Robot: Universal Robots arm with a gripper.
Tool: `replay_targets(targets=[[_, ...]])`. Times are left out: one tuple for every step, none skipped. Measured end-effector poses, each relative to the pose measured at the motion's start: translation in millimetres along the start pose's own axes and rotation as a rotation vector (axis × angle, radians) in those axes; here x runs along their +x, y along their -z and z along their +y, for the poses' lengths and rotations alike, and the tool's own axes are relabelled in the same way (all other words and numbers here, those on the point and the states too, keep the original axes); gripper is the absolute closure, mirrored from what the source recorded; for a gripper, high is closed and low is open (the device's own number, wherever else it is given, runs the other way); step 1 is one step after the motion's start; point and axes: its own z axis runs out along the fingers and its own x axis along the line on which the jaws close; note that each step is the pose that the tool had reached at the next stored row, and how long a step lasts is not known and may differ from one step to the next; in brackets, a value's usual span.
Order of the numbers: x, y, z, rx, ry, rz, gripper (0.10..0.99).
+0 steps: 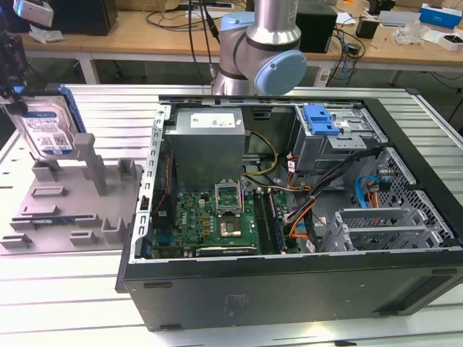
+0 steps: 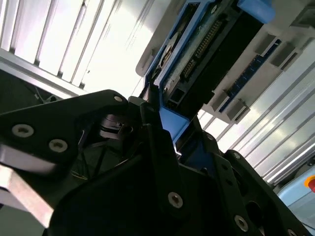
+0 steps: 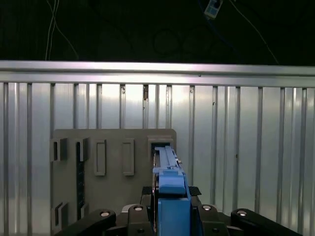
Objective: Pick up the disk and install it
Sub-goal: 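Pick up the disk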
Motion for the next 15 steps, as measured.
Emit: replay_targets(targets=[[0.1, 8.8, 0.0, 0.0, 0.0, -0.0035, 0.722], [0.1, 13.2, 0.0, 0.0, 0.0, -0.0053, 0.722], [0.1, 16.6, 0.0, 0.0, 0.0, -0.0065, 0.722], [0.2, 21.1, 0.0, 0.0, 0.0, -0.0083, 0.722], [0.2, 24.8, 0.0, 0.0, 0.0, -0.0096, 0.722], [0.2, 30.2, 0.0, 0.0, 0.0, -0.0117, 0.722], [0.3, 34.4, 0.0, 0.0, 0.0, -0.0132, 0.722], [0.3, 38.3, 0.0, 0.0, 0.0, -0.0146, 0.722], [0.3, 42.8, 0.0, 0.0, 0.0, -0.0162, 0.722], [0.3, 50.3, 0.0, 0.0, 0.0, -0.0189, 0.722], [0.4, 54.5, 0.0, 0.0, 0.0, -0.0203, 0.722], [0.4, 58.6, 0.0, 0.0, 0.0, -0.0217, 0.722], [0.4, 64.9, 0.0, 0.0, 0.0, -0.0237, 0.722], [0.5, 68.9, -0.1, 0.0, 0.0, -0.0251, 0.722], [0.5, 75.4, -0.1, 0.0, 0.0, -0.0273, 0.722]])
